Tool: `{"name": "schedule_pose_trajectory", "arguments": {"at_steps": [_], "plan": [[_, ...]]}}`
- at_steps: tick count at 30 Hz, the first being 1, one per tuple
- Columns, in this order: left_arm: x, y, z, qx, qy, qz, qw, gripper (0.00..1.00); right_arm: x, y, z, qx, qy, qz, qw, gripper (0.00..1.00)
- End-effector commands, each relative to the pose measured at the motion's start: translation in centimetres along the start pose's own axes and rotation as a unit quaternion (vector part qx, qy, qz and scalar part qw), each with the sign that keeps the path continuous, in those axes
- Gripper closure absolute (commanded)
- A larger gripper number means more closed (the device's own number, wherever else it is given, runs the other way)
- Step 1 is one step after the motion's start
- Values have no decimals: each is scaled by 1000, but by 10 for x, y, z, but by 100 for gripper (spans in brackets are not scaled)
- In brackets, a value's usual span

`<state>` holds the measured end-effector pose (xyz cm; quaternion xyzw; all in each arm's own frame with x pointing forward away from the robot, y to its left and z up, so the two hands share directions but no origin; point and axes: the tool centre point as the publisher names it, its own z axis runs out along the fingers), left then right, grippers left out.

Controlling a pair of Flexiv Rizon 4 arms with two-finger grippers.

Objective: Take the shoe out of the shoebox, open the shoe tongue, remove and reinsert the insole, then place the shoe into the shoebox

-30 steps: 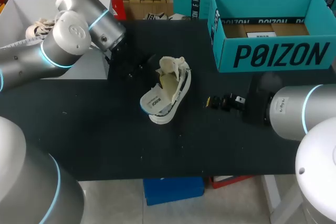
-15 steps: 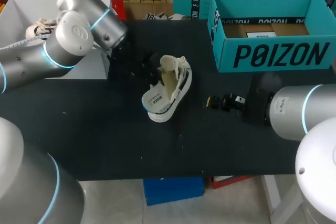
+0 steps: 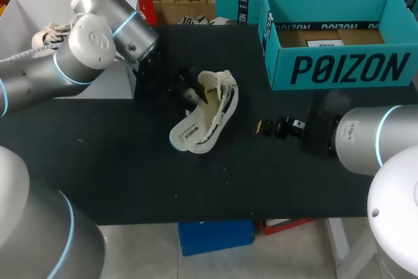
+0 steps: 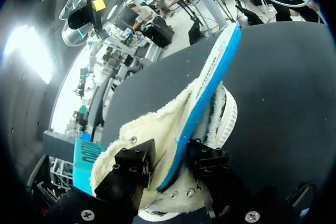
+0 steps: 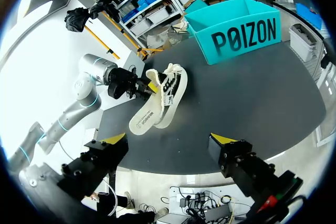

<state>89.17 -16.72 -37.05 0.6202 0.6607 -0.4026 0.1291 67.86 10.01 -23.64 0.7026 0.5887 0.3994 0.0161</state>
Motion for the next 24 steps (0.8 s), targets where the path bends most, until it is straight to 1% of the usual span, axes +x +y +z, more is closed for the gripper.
{"name": "schedule_pose_trajectory", "arguments": {"at_steps": [1,8,17,21,23,24], "plan": [[5,-13,-6,-6,0,3,1000,62,1,-4,4,-7,0,2,1000,0],[11,-24,-7,1,2,6,1000,64,1,-4,4,-7,0,2,1000,0],[13,-41,0,25,12,18,999,65,1,-4,4,-7,0,2,1000,0],[14,-46,3,33,16,22,999,68,1,-4,4,-7,0,2,1000,0],[15,-48,3,35,17,23,999,70,1,-4,4,-7,0,2,1000,0],[15,-48,3,36,18,23,999,73,1,-4,4,-7,0,2,1000,0]]}}
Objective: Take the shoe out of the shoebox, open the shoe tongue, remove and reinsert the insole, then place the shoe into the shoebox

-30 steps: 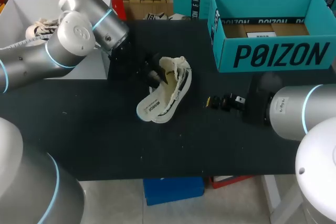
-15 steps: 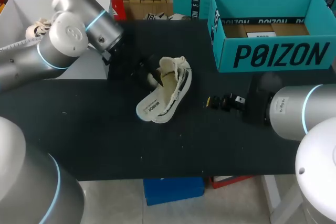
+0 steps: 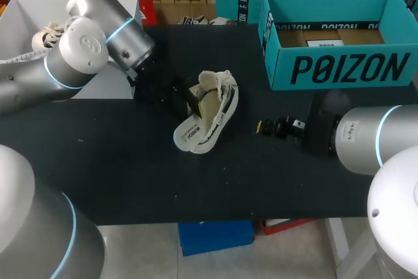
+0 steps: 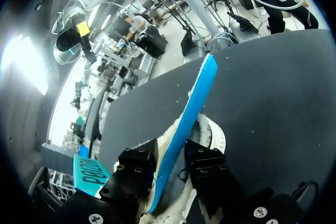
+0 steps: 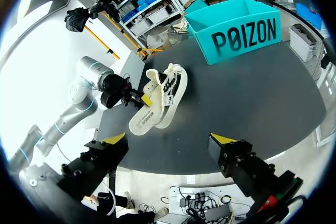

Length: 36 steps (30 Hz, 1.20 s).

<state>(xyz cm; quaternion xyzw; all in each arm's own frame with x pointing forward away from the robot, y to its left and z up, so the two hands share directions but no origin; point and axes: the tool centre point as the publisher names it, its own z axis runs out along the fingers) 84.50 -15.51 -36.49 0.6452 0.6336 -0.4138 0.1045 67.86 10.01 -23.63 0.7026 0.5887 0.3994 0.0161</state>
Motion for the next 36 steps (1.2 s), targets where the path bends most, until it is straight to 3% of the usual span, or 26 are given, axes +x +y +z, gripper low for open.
{"name": "schedule_pose_trajectory", "arguments": {"at_steps": [1,4,5,21,36], "plan": [[2,-2,-1,0,2,0,1000,77,1,-4,4,-7,0,2,1000,0],[4,-1,-1,1,2,-3,1000,99,1,-4,4,-7,0,2,1000,0],[4,-1,-2,1,0,-6,1000,100,1,-4,4,-7,0,2,1000,0],[-1,15,-2,-12,-12,-3,1000,100,1,-4,4,-7,0,2,1000,0],[-5,38,-1,-59,-8,10,998,100,1,-4,4,-7,0,2,1000,0]]}}
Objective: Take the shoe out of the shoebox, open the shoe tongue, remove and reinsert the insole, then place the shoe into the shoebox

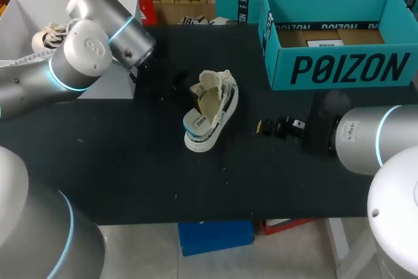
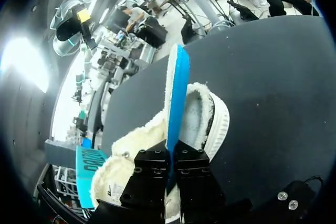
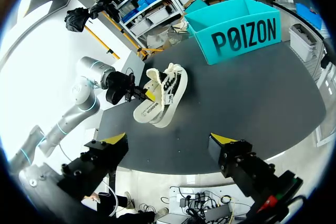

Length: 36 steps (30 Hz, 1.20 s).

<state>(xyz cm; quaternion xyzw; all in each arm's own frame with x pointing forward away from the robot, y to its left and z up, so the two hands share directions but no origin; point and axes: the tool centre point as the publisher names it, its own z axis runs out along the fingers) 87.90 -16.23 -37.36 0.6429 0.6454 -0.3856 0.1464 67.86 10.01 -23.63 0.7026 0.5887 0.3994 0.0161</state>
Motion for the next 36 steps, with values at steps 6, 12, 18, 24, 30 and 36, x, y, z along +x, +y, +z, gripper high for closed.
{"name": "schedule_pose_trajectory", "arguments": {"at_steps": [6,12,18,24,30,36], "plan": [[0,8,1,-30,-1,-7,1000,100,1,-4,4,-7,0,2,1000,0],[-5,1,-3,-25,-20,-15,999,45,1,-4,4,-7,0,2,1000,0],[-11,-17,-11,-9,-41,-9,999,30,1,-4,4,-7,0,2,1000,0],[-15,-39,-15,13,-52,-3,999,34,1,-4,4,-7,0,2,1000,0],[-12,-47,-14,29,-46,-5,998,50,1,-4,4,-7,0,2,1000,0],[-8,-51,-16,39,-36,-6,999,55,1,-4,4,-7,0,2,1000,0]]}}
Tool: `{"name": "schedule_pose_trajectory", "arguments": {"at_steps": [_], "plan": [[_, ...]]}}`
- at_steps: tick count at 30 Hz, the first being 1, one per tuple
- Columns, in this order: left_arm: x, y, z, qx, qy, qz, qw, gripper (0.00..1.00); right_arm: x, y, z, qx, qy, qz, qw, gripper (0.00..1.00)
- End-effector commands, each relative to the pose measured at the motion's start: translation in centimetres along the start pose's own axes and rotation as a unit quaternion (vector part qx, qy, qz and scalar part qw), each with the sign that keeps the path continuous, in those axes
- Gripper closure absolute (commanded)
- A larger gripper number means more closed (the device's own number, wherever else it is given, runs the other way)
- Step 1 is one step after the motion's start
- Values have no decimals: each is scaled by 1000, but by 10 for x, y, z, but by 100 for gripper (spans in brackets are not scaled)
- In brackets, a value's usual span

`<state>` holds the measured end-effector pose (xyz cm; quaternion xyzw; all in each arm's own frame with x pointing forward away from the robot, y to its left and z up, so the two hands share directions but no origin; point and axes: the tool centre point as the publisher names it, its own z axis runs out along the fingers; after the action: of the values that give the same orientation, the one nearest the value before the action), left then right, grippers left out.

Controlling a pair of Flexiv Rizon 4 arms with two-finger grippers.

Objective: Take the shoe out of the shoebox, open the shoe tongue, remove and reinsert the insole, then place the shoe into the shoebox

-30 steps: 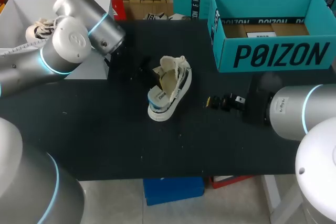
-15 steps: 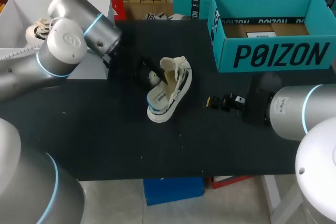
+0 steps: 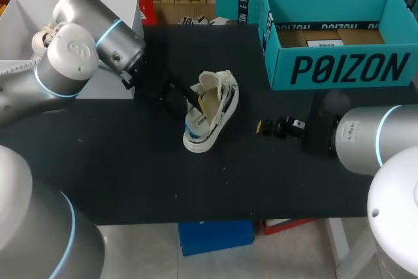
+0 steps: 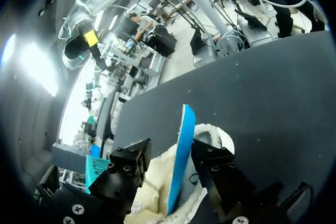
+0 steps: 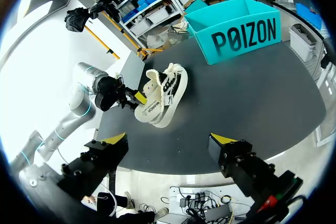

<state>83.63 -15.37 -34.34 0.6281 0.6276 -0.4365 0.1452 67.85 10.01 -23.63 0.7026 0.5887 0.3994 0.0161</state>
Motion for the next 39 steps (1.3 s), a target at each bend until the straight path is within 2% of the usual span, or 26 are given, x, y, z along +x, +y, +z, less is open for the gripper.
{"name": "schedule_pose_trajectory", "arguments": {"at_steps": [1,2,4,6,7,22,39], "plan": [[1,-1,-4,2,5,-1,1000,56,1,-4,4,-7,0,2,1000,0],[2,-1,-4,2,6,-1,1000,58,1,-4,4,-7,0,2,1000,0],[4,0,-5,3,7,-3,1000,69,1,-4,4,-7,0,2,1000,0],[6,0,-5,4,9,-4,1000,95,1,-4,4,-7,0,2,1000,0],[6,0,-5,4,9,-5,1000,100,1,-4,4,-7,0,2,1000,0],[9,7,0,-3,24,6,1000,100,1,-4,4,-7,0,2,1000,0],[5,29,4,-51,38,31,997,100,1,-4,4,-7,0,2,1000,0]]}}
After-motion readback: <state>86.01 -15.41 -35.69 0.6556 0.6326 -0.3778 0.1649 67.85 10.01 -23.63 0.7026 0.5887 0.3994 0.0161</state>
